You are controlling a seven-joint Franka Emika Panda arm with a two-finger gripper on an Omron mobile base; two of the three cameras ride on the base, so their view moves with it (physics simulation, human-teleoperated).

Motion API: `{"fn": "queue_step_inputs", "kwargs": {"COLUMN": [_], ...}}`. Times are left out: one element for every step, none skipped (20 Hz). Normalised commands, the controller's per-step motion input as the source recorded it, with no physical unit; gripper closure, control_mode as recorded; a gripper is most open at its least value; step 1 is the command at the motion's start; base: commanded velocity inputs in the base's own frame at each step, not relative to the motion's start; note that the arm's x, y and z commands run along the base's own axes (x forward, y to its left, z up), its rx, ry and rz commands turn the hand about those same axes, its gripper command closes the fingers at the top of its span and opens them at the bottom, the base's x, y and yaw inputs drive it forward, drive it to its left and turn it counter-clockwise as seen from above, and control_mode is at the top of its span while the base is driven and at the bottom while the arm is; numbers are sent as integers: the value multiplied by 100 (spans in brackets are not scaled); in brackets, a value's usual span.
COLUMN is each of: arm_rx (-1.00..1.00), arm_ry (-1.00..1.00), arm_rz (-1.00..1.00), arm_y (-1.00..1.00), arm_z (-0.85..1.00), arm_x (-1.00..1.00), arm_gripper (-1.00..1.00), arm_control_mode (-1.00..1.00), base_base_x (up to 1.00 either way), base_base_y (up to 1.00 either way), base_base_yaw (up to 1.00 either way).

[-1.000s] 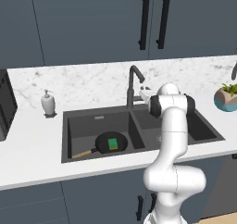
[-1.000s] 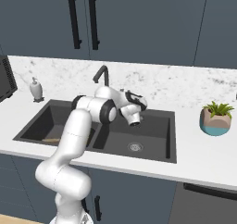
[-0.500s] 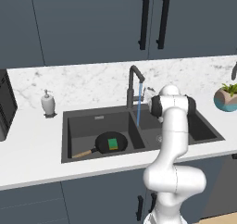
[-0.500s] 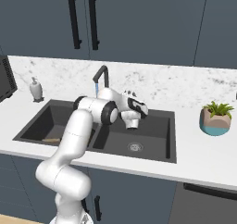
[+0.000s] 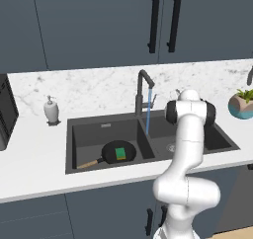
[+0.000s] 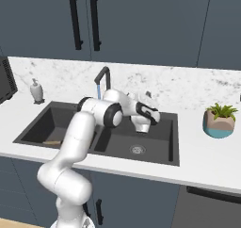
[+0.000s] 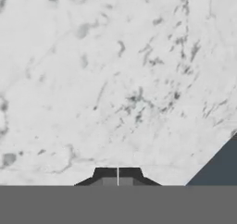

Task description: Pick the pan and sponge and place them into the sink. Then turn on the water.

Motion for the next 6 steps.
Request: {"fn": "queue_step_inputs", "kwargs": {"arm_rx": [8,3,0,0,0,-3], "arm_ry": [-40,-42,-42,-43,-42,-42], "arm_rz": [0,0,0,0,0,0], "arm_y": [-6,0,0,0,0,1], "arm_z": [92,88,81,76,69,64], "arm_x": [-100,-100,-100,-100,-100,-100], "arm_gripper": [100,100,100,100,100,100], "arm_control_mode": [-100,-100,-100,-100,-100,-100], "base_base_x": [0,0,0,0,0,0], "base_base_y": [0,0,0,0,0,0], "base_base_yaw": [0,0,0,0,0,0]}}
